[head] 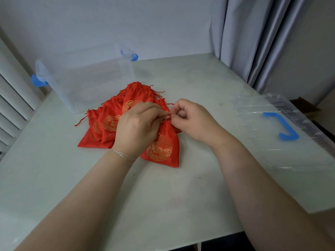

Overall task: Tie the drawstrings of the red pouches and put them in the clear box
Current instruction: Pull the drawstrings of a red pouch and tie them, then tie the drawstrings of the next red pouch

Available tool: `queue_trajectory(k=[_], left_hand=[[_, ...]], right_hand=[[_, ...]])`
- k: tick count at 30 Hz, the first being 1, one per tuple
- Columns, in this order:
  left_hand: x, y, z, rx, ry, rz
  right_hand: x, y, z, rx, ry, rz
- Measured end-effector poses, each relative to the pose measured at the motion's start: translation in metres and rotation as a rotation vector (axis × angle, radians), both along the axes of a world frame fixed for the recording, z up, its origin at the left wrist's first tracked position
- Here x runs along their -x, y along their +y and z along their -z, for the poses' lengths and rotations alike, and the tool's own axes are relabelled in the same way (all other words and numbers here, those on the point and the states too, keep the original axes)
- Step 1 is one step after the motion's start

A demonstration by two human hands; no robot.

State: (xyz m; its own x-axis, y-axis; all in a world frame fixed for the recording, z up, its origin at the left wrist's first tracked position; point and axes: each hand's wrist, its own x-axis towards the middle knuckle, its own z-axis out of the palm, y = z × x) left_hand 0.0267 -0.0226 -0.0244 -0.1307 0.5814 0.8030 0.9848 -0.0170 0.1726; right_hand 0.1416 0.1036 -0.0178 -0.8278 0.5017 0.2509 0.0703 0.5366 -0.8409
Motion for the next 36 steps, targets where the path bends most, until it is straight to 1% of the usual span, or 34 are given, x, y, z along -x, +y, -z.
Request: queue_trajectory(k=[3,8,10,11,12,14,15,17,18,19,20,22,23,25,27,29,30,31,32,34,35,36], left_hand=[[0.001,-0.002,-0.002,0.014,-0.062,0.006],[-0.003,0.002,0.000,0.081,-0.247,0.054],[-0.003,0.002,0.001,0.093,-0.262,0.028],[-0.002,0.002,0.002,0.085,-0.262,0.006],[-0.002,0.002,0.002,0.069,-0.269,-0.015],[-0.004,0.003,0.002,0.019,-0.340,-0.032],[-0.005,0.003,0.001,-0.009,-0.423,-0.032],[-0.006,0.005,-0.001,-0.041,-0.633,-0.035],[-0.005,0.005,-0.002,-0.046,-0.706,-0.042],[-0.003,0.005,-0.002,-0.042,-0.736,-0.061],[0.002,0.004,0.000,-0.027,-0.718,-0.103],[0.014,0.002,0.006,0.064,-0.575,-0.271],[0.021,0.002,0.010,0.123,-0.487,-0.369],[0.033,0.002,0.018,0.217,-0.385,-0.514],[0.039,0.004,0.022,0.314,-0.378,-0.594],[0.042,0.006,0.024,0.386,-0.407,-0.608],[0.043,0.006,0.024,0.393,-0.423,-0.600],[0.044,0.005,0.024,0.382,-0.439,-0.585],[0.045,0.005,0.024,0.360,-0.456,-0.568],[0.047,0.005,0.024,0.335,-0.476,-0.546],[0.047,0.005,0.024,0.333,-0.476,-0.540],[0.047,0.005,0.024,0.321,-0.476,-0.526]], right_hand=[[-0.003,0.005,0.000,-0.099,-0.003,0.082],[-0.005,0.007,-0.001,-0.178,-0.027,0.074],[-0.003,0.004,-0.001,-0.174,-0.023,0.104],[-0.002,0.004,-0.001,-0.096,0.002,0.114],[-0.002,0.004,-0.002,0.033,0.040,0.100],[-0.002,0.003,-0.004,0.298,0.055,0.004],[-0.003,0.002,-0.004,0.361,0.037,-0.069],[-0.001,-0.004,-0.001,0.369,0.032,-0.161],[0.001,-0.004,0.000,0.363,0.066,-0.140],[0.003,-0.002,-0.001,0.374,0.123,-0.073],[0.002,0.003,-0.004,0.383,0.188,0.032],[-0.002,0.027,-0.005,0.389,0.265,0.254],[-0.005,0.040,-0.003,0.368,0.245,0.339],[-0.010,0.063,0.009,0.290,0.088,0.439],[-0.010,0.074,0.023,0.162,-0.121,0.485],[-0.008,0.075,0.030,-0.004,-0.314,0.552],[-0.007,0.073,0.030,-0.087,-0.378,0.602],[-0.005,0.069,0.027,-0.160,-0.399,0.654],[-0.004,0.064,0.023,-0.222,-0.361,0.693],[0.002,0.051,0.019,-0.325,-0.176,0.688],[0.006,0.043,0.019,-0.331,-0.057,0.642],[0.010,0.035,0.020,-0.291,0.045,0.580]])
